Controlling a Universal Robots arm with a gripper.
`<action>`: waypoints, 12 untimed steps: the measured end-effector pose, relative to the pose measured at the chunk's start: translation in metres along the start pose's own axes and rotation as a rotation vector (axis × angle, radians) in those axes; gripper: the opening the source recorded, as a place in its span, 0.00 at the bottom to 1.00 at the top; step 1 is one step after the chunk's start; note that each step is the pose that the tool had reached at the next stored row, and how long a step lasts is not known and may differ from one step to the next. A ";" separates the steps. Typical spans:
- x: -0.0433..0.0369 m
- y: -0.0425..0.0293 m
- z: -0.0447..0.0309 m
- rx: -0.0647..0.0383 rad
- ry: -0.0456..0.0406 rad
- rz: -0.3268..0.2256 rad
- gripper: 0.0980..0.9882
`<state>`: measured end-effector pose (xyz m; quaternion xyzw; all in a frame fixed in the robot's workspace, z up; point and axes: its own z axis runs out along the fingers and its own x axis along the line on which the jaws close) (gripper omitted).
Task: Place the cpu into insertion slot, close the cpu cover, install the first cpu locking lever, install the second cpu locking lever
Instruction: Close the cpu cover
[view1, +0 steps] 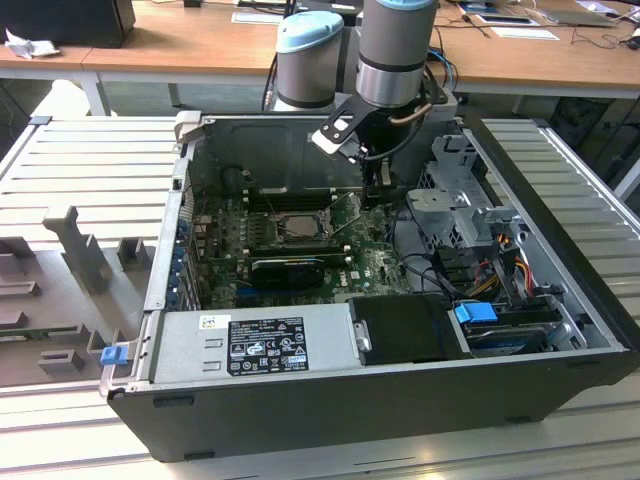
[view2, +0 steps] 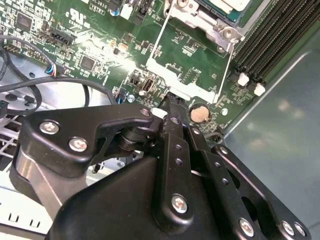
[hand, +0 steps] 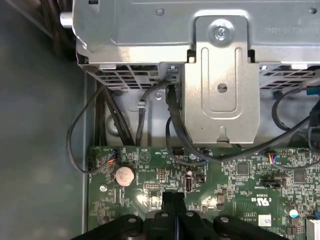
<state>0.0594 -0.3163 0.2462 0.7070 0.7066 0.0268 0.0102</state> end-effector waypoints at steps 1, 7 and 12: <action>0.0000 -0.0004 0.0001 0.001 0.0003 0.000 0.01; 0.0001 -0.0084 -0.0004 0.004 0.0001 0.000 0.01; 0.0000 -0.0163 -0.0008 0.004 0.0002 0.000 0.01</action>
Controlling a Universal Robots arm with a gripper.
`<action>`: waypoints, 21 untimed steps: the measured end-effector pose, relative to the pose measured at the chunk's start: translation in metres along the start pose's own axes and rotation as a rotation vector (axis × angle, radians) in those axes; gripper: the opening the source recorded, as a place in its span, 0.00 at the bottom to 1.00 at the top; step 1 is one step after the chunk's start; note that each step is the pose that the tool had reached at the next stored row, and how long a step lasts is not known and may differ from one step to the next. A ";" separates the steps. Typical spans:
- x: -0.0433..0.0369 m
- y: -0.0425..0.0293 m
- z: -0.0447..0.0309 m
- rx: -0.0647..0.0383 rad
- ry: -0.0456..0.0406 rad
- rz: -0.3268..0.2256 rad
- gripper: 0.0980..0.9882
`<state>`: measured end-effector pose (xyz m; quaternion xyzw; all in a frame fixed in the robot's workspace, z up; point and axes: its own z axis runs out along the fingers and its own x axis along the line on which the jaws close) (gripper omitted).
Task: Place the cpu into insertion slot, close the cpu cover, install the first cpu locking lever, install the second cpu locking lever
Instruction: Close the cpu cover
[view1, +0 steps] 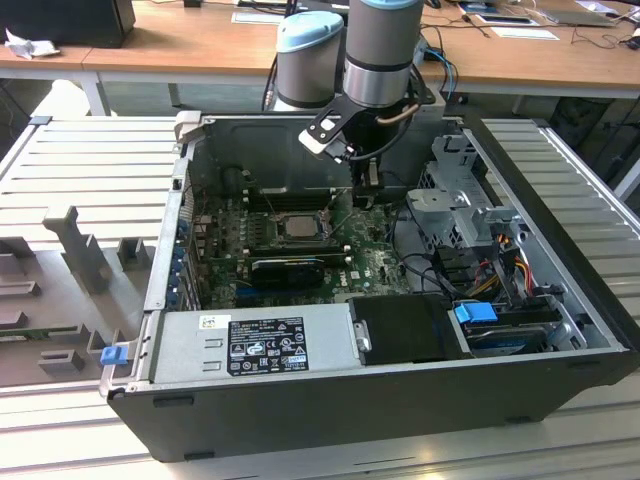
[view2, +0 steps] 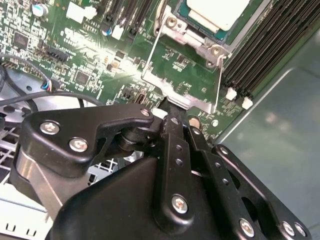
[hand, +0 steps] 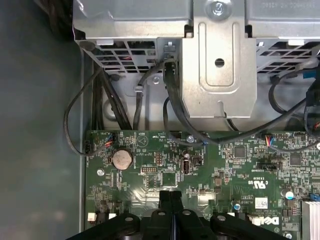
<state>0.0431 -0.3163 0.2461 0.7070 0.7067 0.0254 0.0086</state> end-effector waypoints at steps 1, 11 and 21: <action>0.0000 -0.0011 -0.0001 0.000 0.0000 0.000 0.01; 0.0000 -0.0107 -0.0005 0.000 -0.0001 0.000 0.01; 0.0000 -0.0285 -0.0014 0.000 0.0000 0.000 0.01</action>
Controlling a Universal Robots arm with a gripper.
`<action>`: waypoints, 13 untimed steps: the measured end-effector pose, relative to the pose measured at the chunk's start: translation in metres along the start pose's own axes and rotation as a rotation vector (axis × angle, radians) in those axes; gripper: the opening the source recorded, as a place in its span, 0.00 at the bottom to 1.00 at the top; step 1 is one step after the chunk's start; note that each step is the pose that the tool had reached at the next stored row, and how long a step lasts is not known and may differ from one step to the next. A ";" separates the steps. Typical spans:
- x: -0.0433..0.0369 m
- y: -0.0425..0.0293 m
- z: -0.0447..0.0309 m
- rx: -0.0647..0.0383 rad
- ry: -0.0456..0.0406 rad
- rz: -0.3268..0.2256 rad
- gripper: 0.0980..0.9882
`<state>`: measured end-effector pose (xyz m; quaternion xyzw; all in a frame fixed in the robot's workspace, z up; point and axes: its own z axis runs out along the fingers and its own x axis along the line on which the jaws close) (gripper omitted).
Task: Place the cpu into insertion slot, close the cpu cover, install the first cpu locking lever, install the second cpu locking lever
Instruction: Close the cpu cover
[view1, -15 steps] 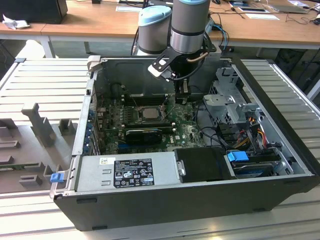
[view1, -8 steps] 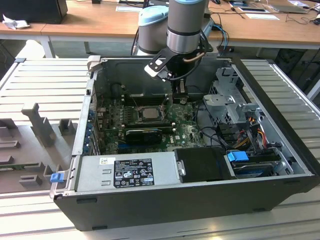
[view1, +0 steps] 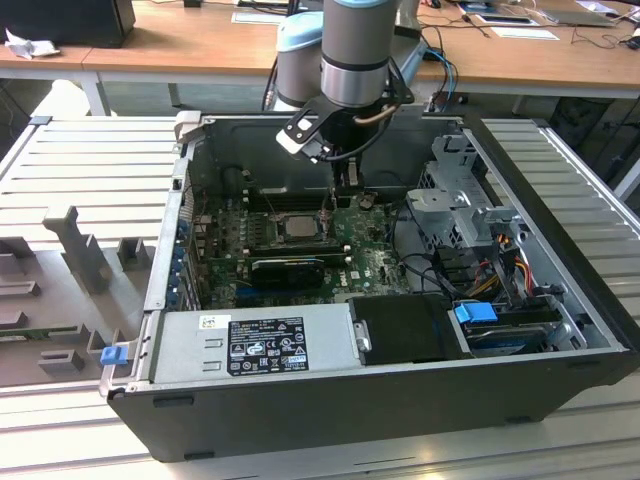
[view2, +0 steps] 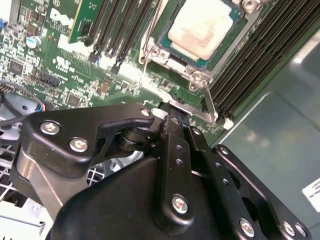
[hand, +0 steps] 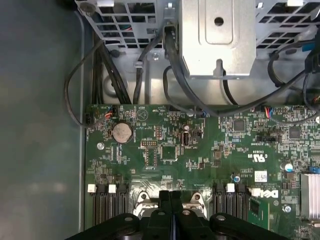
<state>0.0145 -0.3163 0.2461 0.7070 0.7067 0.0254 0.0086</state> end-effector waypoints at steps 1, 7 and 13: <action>0.0000 -0.0028 -0.0002 0.000 0.0000 0.000 0.01; 0.0000 -0.0142 -0.0006 0.000 0.0000 0.000 0.01; -0.0003 -0.0187 0.0074 0.000 0.0002 -0.002 0.01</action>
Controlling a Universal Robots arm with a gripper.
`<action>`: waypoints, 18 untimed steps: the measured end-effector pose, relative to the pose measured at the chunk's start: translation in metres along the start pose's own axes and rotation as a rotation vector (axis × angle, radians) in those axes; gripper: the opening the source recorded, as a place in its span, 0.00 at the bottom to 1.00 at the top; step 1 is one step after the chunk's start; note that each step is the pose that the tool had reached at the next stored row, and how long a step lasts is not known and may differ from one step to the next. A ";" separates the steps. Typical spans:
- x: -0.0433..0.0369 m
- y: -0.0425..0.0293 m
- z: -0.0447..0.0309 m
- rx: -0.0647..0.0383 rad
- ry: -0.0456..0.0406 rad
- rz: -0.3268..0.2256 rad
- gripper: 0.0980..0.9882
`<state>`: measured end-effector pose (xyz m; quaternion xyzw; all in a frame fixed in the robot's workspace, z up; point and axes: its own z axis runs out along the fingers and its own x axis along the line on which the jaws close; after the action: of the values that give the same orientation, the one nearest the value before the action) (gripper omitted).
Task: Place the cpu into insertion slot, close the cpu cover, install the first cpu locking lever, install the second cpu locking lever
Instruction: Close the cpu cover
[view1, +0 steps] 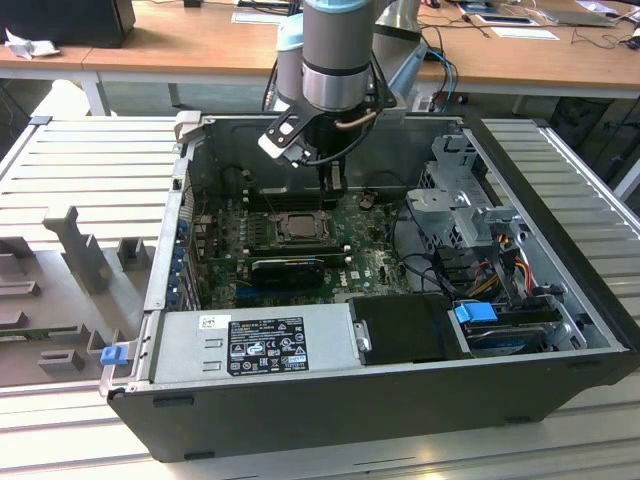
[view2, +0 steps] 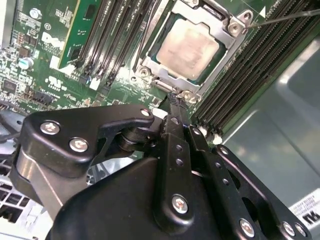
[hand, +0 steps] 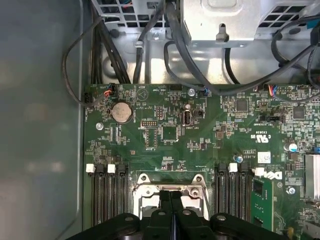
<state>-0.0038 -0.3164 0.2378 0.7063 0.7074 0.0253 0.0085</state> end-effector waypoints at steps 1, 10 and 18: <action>-0.0001 -0.0010 0.0019 0.000 0.0002 -0.004 0.01; -0.0003 -0.0286 0.0057 0.002 0.0010 -0.016 0.01; -0.0003 -0.0413 0.0046 0.002 0.0010 -0.016 0.01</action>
<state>-0.0449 -0.3166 0.2312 0.7006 0.7131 0.0250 0.0077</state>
